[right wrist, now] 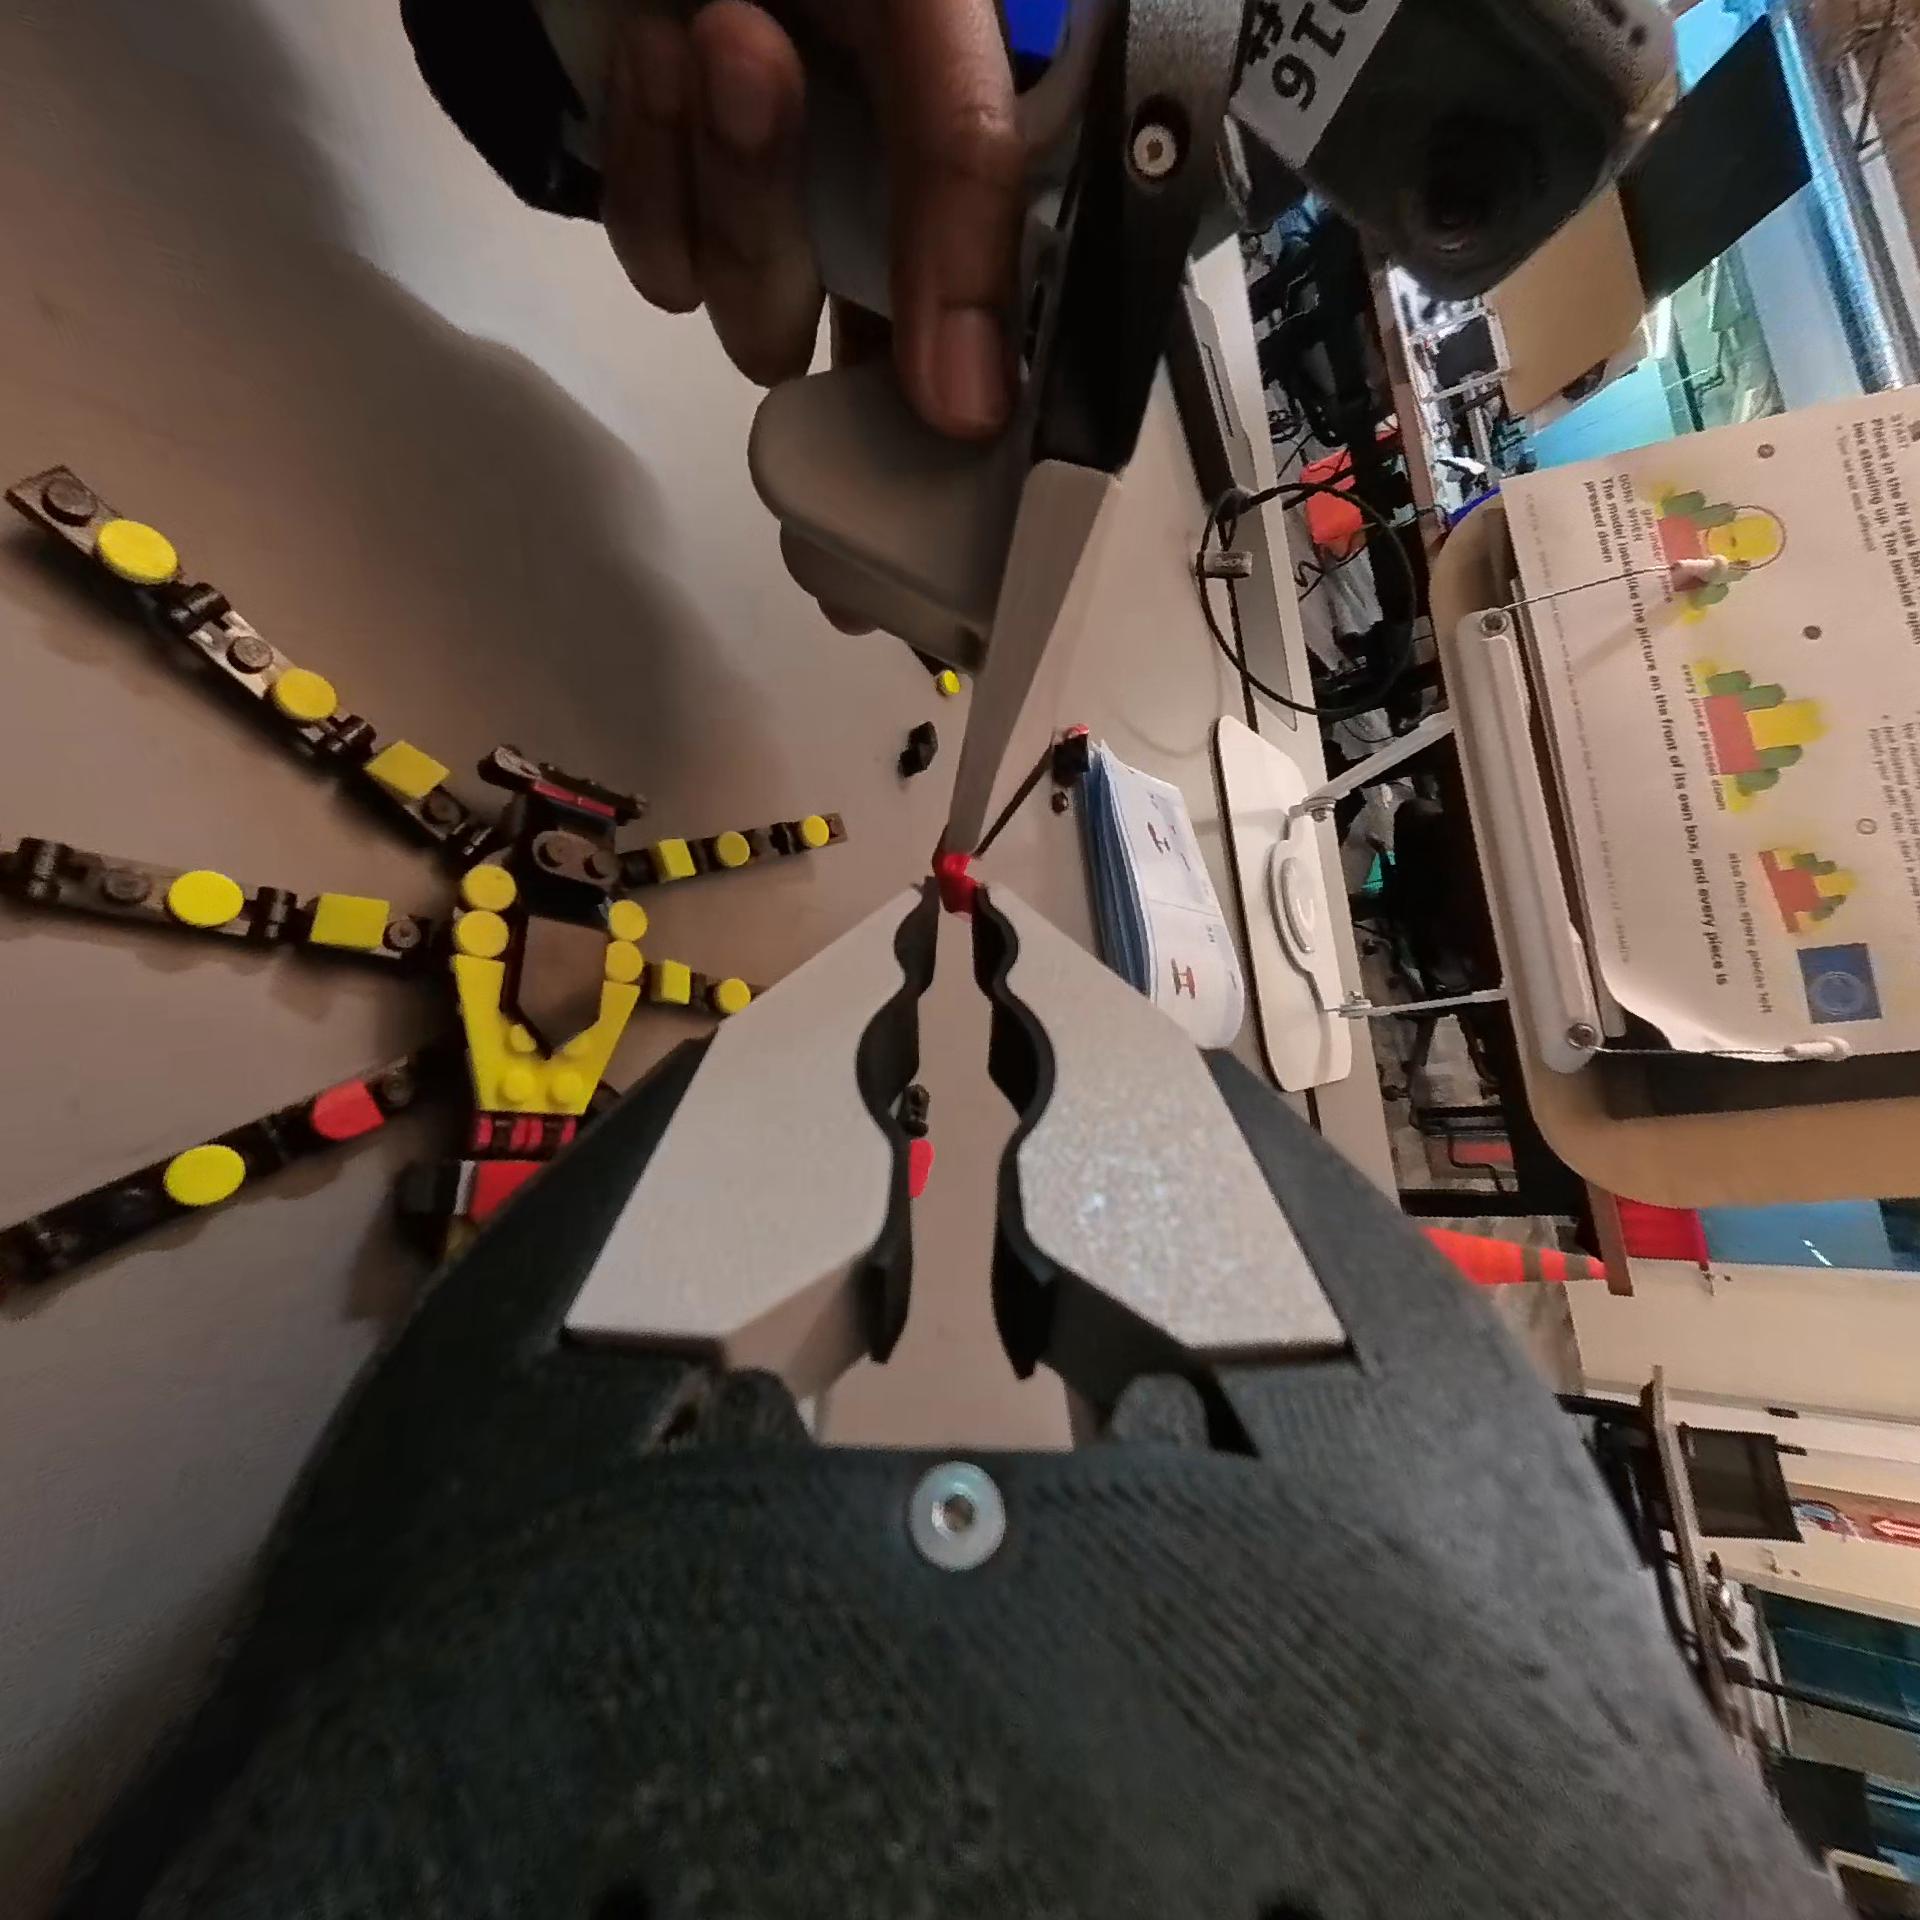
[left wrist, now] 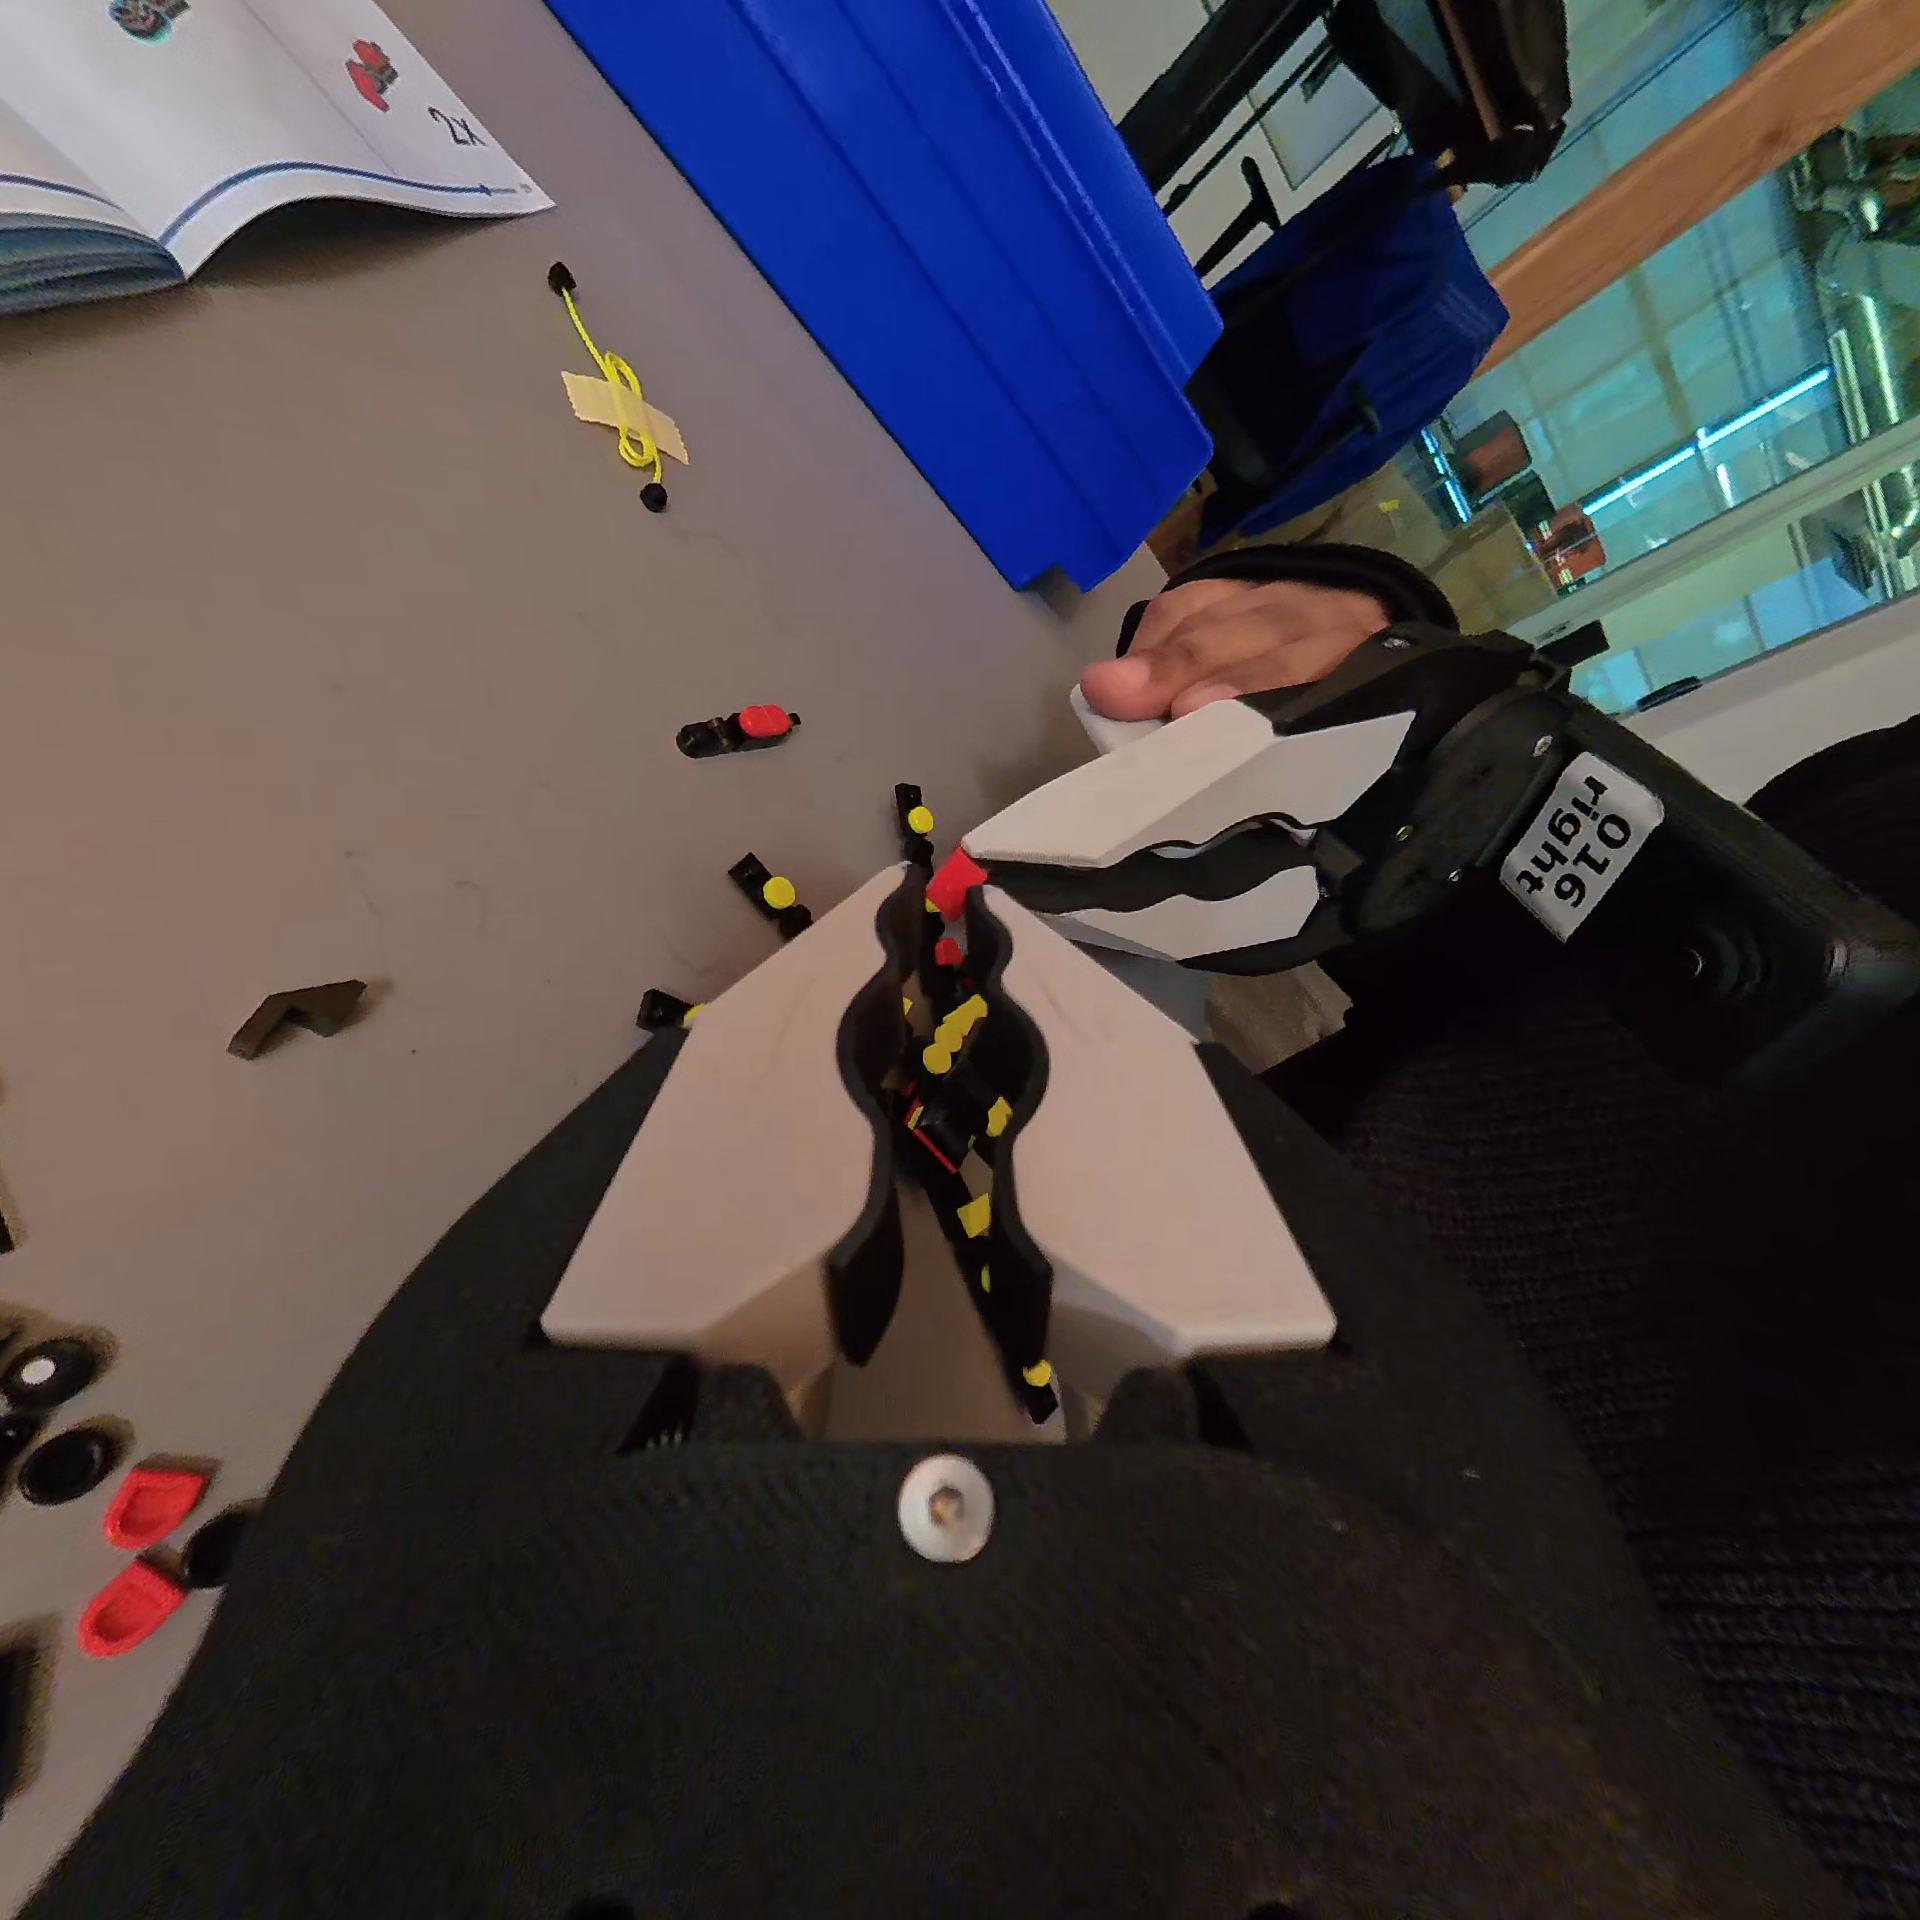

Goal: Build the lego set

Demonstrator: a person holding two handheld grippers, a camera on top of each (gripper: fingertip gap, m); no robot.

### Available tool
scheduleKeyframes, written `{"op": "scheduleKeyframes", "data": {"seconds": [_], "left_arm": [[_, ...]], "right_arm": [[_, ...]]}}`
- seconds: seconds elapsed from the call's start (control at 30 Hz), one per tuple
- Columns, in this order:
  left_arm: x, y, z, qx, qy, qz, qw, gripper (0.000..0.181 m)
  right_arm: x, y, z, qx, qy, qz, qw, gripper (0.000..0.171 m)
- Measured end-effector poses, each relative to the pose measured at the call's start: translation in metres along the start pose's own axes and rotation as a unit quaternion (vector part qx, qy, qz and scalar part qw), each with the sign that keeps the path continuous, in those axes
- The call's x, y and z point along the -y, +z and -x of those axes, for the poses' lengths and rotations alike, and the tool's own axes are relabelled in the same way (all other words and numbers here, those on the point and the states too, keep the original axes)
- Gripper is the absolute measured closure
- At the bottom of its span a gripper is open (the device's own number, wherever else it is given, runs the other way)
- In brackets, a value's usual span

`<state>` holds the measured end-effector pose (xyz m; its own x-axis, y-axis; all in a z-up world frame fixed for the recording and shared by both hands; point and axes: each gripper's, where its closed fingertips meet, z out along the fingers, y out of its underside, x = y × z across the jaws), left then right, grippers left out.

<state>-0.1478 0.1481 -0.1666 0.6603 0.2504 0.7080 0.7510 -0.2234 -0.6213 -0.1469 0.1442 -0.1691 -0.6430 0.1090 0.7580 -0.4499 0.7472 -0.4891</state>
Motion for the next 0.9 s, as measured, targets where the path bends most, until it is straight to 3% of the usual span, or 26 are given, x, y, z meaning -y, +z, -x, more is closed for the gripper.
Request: {"op": "scheduleKeyframes", "data": {"seconds": [0.43, 0.57, 0.67, 0.9], "left_arm": [[0.008, -0.002, -0.007, -0.038, -0.005, -0.033, 0.999, 0.175], [0.017, -0.006, -0.010, -0.052, 0.001, -0.064, 0.997, 0.155], [0.023, -0.009, -0.014, -0.068, 0.006, -0.090, 0.994, 0.143], [0.034, -0.013, -0.029, -0.112, -0.004, -0.138, 0.984, 0.148]], "right_arm": [[0.004, -0.005, -0.009, -0.011, 0.034, -0.022, 0.999, 0.168], [0.007, -0.007, -0.015, -0.014, 0.072, -0.040, 0.996, 0.168], [0.008, -0.010, -0.024, -0.016, 0.133, -0.064, 0.989, 0.168], [0.016, -0.021, -0.053, -0.018, 0.325, -0.141, 0.935, 0.169]]}}
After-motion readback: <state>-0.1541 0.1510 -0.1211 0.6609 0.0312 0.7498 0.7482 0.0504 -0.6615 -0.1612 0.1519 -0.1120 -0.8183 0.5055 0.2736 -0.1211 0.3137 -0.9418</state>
